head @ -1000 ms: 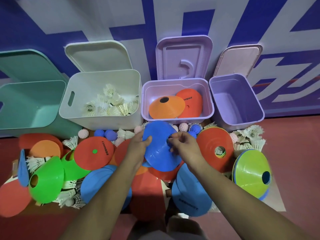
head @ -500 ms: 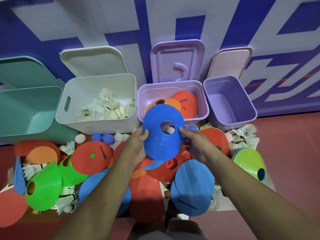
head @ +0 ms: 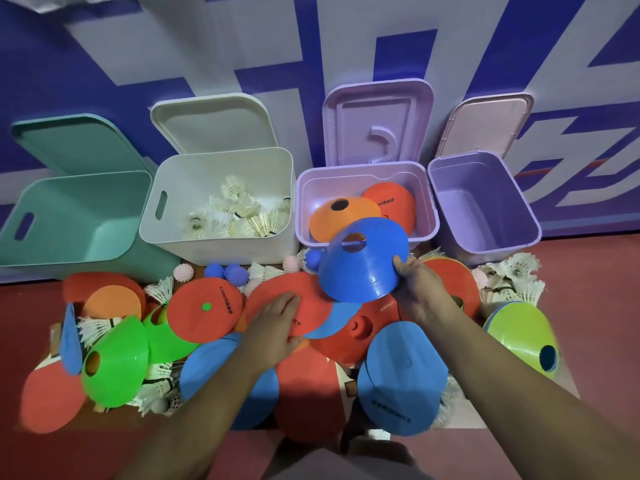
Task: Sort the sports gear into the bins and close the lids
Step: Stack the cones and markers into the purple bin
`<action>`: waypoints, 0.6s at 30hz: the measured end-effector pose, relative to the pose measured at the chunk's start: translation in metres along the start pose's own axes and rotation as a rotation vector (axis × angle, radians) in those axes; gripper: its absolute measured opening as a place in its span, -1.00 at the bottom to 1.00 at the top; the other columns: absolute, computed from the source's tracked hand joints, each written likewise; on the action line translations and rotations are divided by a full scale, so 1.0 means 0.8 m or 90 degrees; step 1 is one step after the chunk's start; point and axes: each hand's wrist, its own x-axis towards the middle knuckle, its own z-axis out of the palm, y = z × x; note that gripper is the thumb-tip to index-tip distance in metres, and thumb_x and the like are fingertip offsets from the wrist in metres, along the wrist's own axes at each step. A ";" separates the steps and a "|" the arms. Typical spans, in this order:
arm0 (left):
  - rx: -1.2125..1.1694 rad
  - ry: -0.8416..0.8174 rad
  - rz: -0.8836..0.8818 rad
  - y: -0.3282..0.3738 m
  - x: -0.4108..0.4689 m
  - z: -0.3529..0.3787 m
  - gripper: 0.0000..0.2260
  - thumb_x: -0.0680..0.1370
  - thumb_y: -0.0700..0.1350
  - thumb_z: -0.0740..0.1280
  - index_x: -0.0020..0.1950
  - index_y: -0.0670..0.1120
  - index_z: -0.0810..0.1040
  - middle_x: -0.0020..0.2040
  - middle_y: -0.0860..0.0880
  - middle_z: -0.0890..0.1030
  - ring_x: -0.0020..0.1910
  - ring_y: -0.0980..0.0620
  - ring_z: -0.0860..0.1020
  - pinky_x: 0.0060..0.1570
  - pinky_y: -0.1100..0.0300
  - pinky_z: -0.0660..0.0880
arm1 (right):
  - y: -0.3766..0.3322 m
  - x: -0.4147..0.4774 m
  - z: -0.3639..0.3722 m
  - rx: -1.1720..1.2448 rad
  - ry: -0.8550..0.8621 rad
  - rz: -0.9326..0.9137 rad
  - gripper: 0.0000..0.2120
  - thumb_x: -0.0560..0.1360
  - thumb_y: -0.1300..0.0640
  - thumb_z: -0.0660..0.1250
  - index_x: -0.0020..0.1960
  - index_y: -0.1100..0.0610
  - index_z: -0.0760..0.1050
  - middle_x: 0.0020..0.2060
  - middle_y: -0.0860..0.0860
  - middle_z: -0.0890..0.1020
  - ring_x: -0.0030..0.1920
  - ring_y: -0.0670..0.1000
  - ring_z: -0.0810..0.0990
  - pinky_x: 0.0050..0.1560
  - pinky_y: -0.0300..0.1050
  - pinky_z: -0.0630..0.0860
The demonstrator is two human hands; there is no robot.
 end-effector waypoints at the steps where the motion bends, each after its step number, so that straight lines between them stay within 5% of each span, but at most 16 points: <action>1: 0.013 0.027 -0.003 -0.003 -0.001 0.001 -0.25 0.44 0.04 0.41 0.55 -0.08 0.19 0.52 -0.10 0.25 0.47 -0.13 0.27 0.44 0.04 0.20 | 0.001 0.000 0.001 -0.004 0.000 0.006 -0.67 0.64 0.25 0.14 0.37 0.30 0.41 0.29 0.19 0.55 0.31 0.17 0.52 0.37 0.15 0.39; 5: 0.053 0.139 0.034 -0.004 -0.001 -0.004 -0.48 0.41 0.04 0.20 0.32 -0.13 0.53 0.25 -0.13 0.59 0.17 -0.16 0.60 0.11 -0.05 0.55 | 0.001 -0.001 0.003 -0.006 0.008 0.003 -0.67 0.64 0.24 0.14 0.37 0.33 0.40 0.31 0.21 0.53 0.32 0.18 0.51 0.40 0.16 0.37; 10: -0.010 0.213 -0.012 0.006 0.020 -0.033 -0.67 0.59 -0.06 0.19 0.35 0.02 0.47 0.16 -0.04 0.63 0.01 -0.14 0.62 -0.10 0.03 0.57 | -0.012 -0.003 0.009 0.029 -0.011 -0.012 -0.60 0.65 0.21 0.13 0.44 0.35 0.30 0.35 0.24 0.48 0.36 0.22 0.46 0.40 0.21 0.35; 14: -0.096 0.347 -0.048 0.007 0.028 -0.065 -0.76 0.61 -0.13 0.21 0.24 -0.04 0.56 -0.04 -0.08 0.68 -0.11 -0.16 0.62 -0.25 0.08 0.46 | -0.035 -0.008 0.030 0.067 -0.066 -0.054 -0.64 0.66 0.18 0.10 0.41 0.30 0.31 0.25 0.24 0.52 0.00 0.13 0.66 -0.17 0.02 0.64; 18: -0.327 0.455 -0.110 0.006 0.028 -0.113 -0.86 0.61 -0.17 0.26 0.11 -0.11 0.57 -0.09 0.00 0.66 -0.12 0.01 0.58 -0.18 0.17 0.43 | -0.058 0.010 0.045 0.140 -0.034 -0.096 -0.62 0.65 0.19 0.12 0.45 0.25 0.32 0.33 0.18 0.52 0.21 0.13 0.61 0.12 0.08 0.60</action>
